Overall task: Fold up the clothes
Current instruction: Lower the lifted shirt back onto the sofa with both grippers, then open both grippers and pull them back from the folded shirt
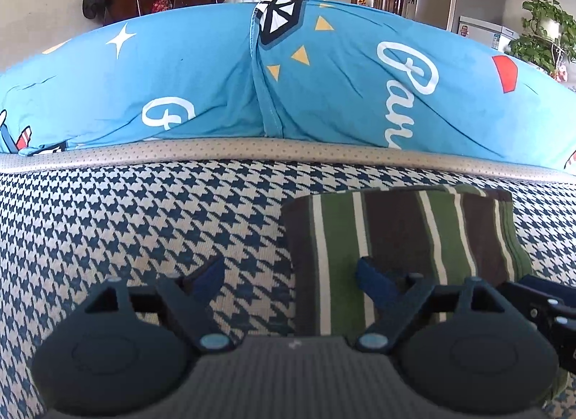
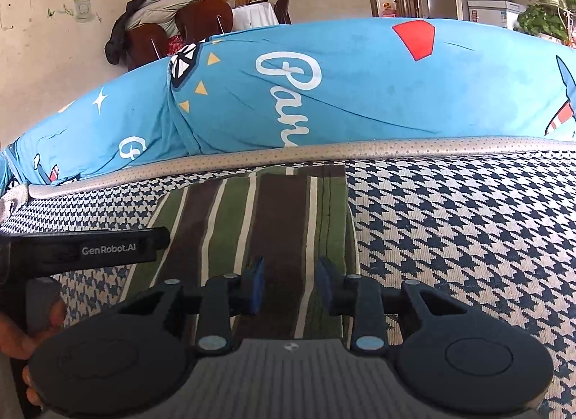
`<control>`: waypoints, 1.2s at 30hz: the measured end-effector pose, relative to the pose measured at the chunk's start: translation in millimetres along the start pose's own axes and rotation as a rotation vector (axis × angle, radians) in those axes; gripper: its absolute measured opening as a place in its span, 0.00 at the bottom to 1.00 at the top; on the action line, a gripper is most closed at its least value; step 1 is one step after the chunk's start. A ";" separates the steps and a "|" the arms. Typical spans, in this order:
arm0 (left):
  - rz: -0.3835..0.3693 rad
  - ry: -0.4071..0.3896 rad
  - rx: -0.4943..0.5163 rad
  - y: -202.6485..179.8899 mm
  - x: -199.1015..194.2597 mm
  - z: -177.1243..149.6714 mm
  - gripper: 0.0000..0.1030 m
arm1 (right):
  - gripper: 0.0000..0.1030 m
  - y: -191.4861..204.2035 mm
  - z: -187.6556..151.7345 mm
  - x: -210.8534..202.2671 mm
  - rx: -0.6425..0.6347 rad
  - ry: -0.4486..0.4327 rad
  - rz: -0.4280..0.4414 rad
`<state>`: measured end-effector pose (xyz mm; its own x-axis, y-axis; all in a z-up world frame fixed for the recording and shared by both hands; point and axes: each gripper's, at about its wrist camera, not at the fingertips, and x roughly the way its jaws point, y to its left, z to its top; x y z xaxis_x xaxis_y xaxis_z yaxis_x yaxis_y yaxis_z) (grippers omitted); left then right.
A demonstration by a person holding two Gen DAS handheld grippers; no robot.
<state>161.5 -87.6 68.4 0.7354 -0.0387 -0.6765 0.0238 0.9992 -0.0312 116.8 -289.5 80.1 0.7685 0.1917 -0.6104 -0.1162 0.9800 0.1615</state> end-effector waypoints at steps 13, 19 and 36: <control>-0.028 -0.015 -0.018 -0.1 -13.1 -1.1 0.92 | 0.26 -2.9 8.3 3.2 0.023 -0.023 0.001; -0.048 0.002 -0.029 1.9 -16.6 -4.1 0.94 | 0.26 -5.8 16.3 3.8 0.052 -0.045 0.018; -0.040 0.059 0.007 -7.1 -5.6 -11.9 0.97 | 0.27 0.8 37.2 45.3 0.056 -0.040 0.056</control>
